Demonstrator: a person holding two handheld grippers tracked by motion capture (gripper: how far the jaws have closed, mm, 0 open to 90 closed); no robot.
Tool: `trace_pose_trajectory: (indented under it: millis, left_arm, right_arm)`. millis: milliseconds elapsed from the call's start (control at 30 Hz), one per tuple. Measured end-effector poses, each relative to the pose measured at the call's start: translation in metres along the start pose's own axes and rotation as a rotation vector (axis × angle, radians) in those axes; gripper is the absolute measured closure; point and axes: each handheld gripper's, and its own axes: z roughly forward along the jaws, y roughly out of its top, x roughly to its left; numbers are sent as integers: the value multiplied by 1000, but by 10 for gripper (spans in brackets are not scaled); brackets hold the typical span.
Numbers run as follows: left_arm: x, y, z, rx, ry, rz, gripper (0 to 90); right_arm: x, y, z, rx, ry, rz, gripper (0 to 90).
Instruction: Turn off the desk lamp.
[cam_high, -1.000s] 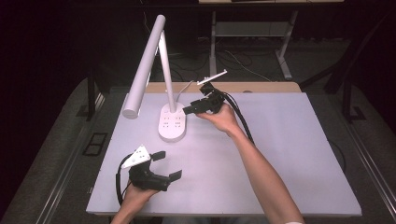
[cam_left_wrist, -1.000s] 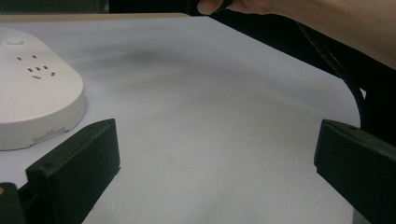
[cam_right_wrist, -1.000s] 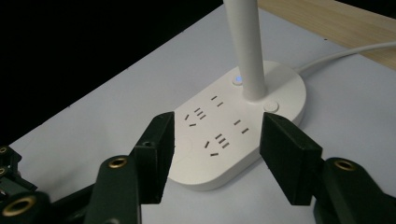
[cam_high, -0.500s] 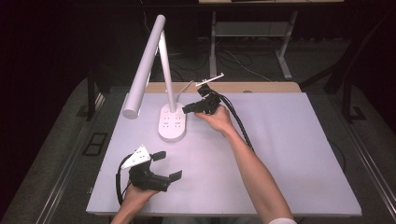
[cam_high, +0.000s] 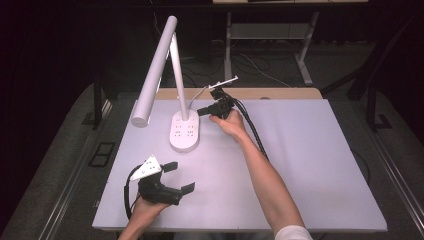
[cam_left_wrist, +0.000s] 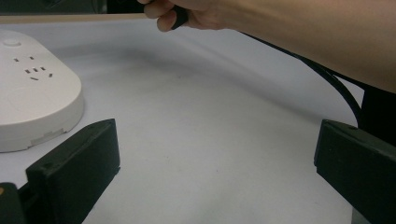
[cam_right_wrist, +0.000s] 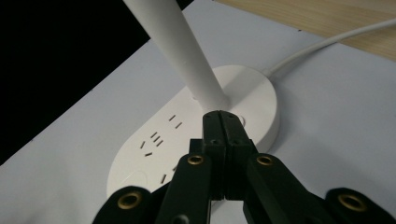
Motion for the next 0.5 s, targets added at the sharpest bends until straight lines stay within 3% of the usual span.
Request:
trace_pose_trajectory:
  millis: [300, 500]
  left_arm:
    - [1, 0, -1, -4, 2, -2, 0]
    - [2, 0, -2, -6, 4, -2, 0]
  right_arm:
    - [-3, 0, 23, 5, -46, 34, 899]
    - [-6, -2, 33, 1, -50, 43, 900]
